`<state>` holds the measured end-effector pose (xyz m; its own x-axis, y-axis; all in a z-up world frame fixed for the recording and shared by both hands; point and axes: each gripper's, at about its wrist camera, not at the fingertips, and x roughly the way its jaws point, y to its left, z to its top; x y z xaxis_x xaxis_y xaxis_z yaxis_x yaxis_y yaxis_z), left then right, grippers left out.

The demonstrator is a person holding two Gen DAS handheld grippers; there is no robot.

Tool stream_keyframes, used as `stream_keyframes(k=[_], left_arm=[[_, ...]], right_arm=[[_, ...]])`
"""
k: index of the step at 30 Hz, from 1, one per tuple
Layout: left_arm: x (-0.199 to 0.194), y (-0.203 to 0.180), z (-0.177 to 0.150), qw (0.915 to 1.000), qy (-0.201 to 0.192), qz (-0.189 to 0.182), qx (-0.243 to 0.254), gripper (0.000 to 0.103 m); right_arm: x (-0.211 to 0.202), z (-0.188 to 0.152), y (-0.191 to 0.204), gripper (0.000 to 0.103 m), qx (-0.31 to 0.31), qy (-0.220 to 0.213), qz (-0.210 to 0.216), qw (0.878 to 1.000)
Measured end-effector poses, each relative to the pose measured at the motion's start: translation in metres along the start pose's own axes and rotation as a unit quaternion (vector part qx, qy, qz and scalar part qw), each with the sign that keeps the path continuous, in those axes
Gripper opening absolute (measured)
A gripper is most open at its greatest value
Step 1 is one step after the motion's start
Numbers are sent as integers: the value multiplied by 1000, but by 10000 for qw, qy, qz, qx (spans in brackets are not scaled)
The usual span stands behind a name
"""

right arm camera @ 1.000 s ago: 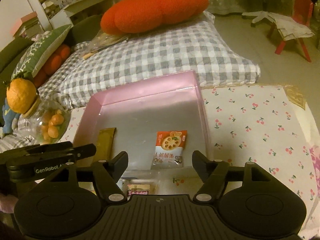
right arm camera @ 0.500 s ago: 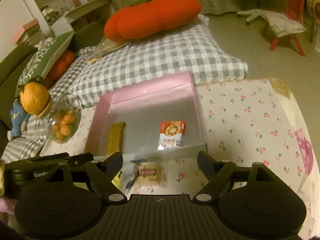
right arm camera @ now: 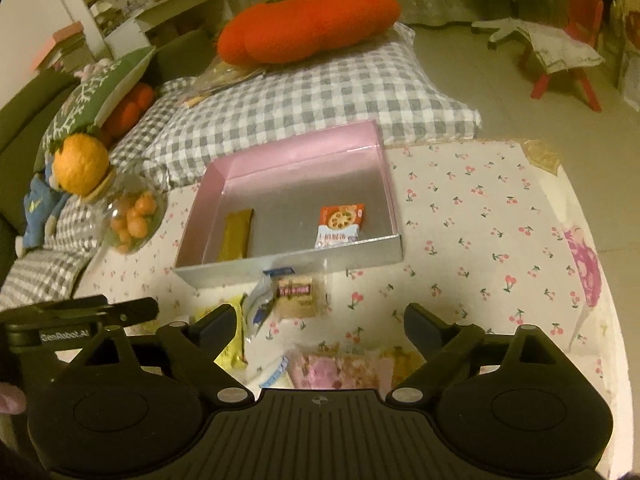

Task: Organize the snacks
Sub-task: 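Withdraw both tools from the box back toward the snack pile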

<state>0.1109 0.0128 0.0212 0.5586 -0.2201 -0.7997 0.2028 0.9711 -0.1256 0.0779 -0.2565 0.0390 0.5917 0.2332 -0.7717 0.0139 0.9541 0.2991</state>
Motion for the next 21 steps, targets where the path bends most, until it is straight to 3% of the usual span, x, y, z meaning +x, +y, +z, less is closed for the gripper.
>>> stream_keyframes(k=[7,12,17,21], left_arm=[[-3,-8,-23,9996,-76,-107,252,103],[5,-8,-37,9989,104,-57,461,103],[6,-2,-52,9986,224,18,481,103],[5,0,-60,9977,308,10,607,103]], right_arm=[[-5,-20,8,93,-313,12,53,9995],[-5,-35,9,93,-567,105,138,9982],[2,-44,-4,94,-386,321,296,9983],[5,-45,-16,94,-205,334,171,9991]])
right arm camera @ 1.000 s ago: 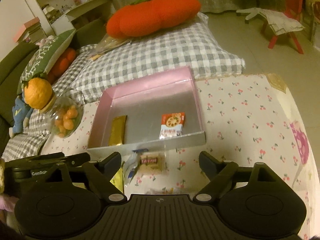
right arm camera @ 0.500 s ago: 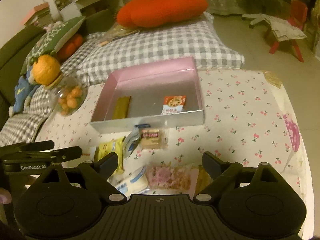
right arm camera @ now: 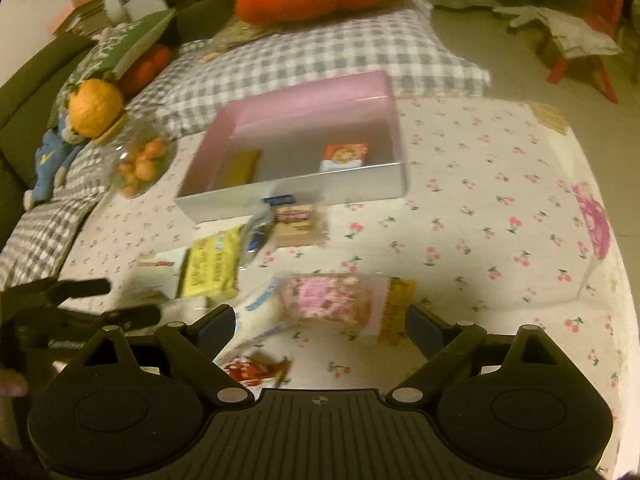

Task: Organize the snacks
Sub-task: 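Withdraw both tools from the box back toward the snack pile, then grasp the clear-wrapped white snack with the left tool while the right tool grasps the pink-patterned packet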

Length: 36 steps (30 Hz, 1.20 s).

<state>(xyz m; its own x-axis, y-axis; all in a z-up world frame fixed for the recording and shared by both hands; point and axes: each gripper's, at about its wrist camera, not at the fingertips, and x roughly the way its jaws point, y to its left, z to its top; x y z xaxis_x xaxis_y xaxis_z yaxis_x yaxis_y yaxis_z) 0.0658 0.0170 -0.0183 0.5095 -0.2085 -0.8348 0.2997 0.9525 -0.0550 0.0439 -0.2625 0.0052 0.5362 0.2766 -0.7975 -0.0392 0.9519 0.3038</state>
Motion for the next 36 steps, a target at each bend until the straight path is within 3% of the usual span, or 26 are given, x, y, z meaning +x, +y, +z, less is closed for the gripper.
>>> stream_keyframes(k=[6,12,17,23,31,36], left_arm=[[1,4,-6,9998,113,-152,-72,103],[6,8,-10,9991,257,-343,25,102],[11,7,-15,9970,388,-534,393,99],[22,0,-23,9921,478,-516,1042,87],[25,-12,-21,9833,182,-591,1710,83],[31,-14,-20,9801,257,-685,1847,76]], right_arm=[[7,-2,-7,94,86,114,-85,9999],[16,-5,1,94,-699,146,-261,9971],[22,-14,15,94,-1985,111,-559,9784],[32,-20,28,94,-2959,-55,-687,9527],[53,-20,34,93,-3362,-133,-824,9381],[63,-24,37,91,-3498,-76,-740,9339]])
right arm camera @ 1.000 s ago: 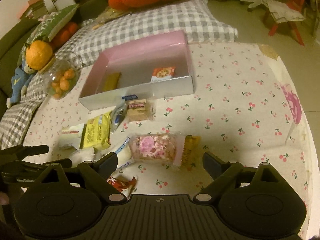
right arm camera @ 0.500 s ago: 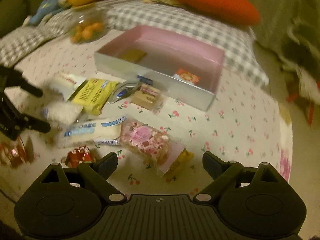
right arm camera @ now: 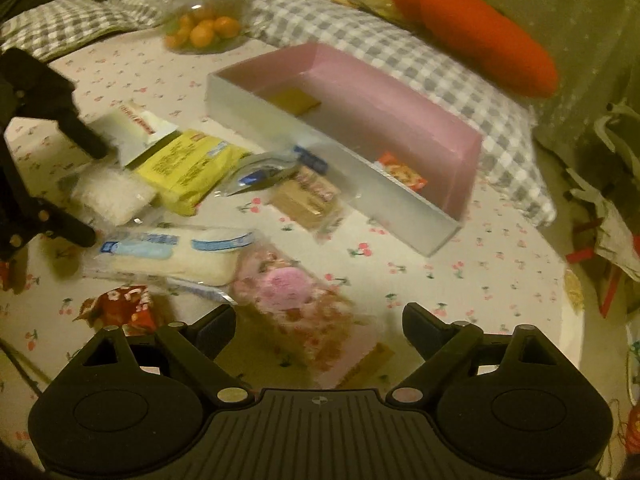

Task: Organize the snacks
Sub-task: 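Grasp the clear-wrapped white snack with the left tool while the right tool grasps the pink-patterned packet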

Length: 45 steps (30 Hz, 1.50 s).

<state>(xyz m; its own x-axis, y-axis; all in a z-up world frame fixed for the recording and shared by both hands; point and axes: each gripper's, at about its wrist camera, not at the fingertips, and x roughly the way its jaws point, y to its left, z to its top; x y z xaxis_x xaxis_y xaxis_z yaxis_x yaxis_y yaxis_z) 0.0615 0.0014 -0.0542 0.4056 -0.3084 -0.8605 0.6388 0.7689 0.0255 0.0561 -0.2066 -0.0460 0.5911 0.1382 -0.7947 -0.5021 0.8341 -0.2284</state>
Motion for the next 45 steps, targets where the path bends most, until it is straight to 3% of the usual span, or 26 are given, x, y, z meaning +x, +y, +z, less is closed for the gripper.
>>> stream_keyframes(k=[3,11,18,25,29,30,32,33,45], left_arm=[[-3,3,0,9999,37,-127,5,67],[-17,2,-8,9968,290,-683,286,65],[-20,16,-1,9989,43,-420,-214,64],[-5,14,3,9991,224,-237,-264,55],[-3,12,3,9991,228,-234,-272,44],[-5,12,3,9991,227,-207,-289,37],[-6,13,4,9990,217,-168,-357,34],[-6,14,4,9989,219,-154,-389,31],[-9,29,4,9921,187,-228,-1217,25]], right_arm=[[-3,-1,5,90,-82,-30,295,9995],[-19,-1,13,84,-138,50,1051,9943],[-23,6,3,80,232,-222,848,9959],[-11,6,5,67,148,-184,525,9983],[-6,7,16,62,-30,-164,491,9987],[-5,7,19,61,-95,-148,494,9986],[-2,7,24,49,-124,-121,563,9983],[-1,7,25,48,-87,-101,618,9980],[6,10,17,31,633,124,827,9945]])
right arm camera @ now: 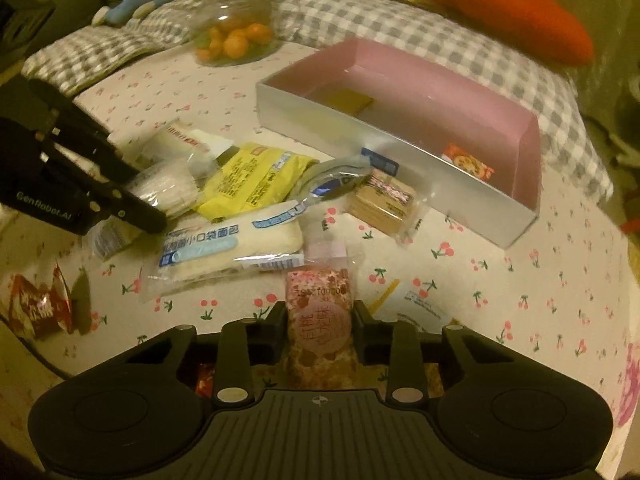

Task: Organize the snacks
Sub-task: 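Grasp the clear-wrapped white snack with the left tool while the right tool grasps the pink-patterned packet, then carry the clear-wrapped snack with the left tool while the right tool carries the pink packet to the box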

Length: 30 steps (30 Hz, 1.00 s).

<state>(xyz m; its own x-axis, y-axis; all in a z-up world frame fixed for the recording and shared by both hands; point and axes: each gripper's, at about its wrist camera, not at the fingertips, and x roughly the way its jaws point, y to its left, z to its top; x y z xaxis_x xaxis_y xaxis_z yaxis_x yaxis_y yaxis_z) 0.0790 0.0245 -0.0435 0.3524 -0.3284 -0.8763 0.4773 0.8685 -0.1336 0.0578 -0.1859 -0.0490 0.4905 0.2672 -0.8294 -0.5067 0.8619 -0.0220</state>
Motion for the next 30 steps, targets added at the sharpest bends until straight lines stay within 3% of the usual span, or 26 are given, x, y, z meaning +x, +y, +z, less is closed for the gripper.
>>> stream_keyframes(k=[9,19,30], left_arm=[[-9,9,5,9978,-110,-242,-605,20],[-15,18,12,9909,-282,-544,-1198,17],[-21,22,23,9820,-521,-794,-1632,17]], right_arm=[[-11,6,-25,31,1068,-22,200,9941],[-32,12,-67,31,2538,-383,720,9638],[-44,44,-92,31,3046,-749,592,9477]])
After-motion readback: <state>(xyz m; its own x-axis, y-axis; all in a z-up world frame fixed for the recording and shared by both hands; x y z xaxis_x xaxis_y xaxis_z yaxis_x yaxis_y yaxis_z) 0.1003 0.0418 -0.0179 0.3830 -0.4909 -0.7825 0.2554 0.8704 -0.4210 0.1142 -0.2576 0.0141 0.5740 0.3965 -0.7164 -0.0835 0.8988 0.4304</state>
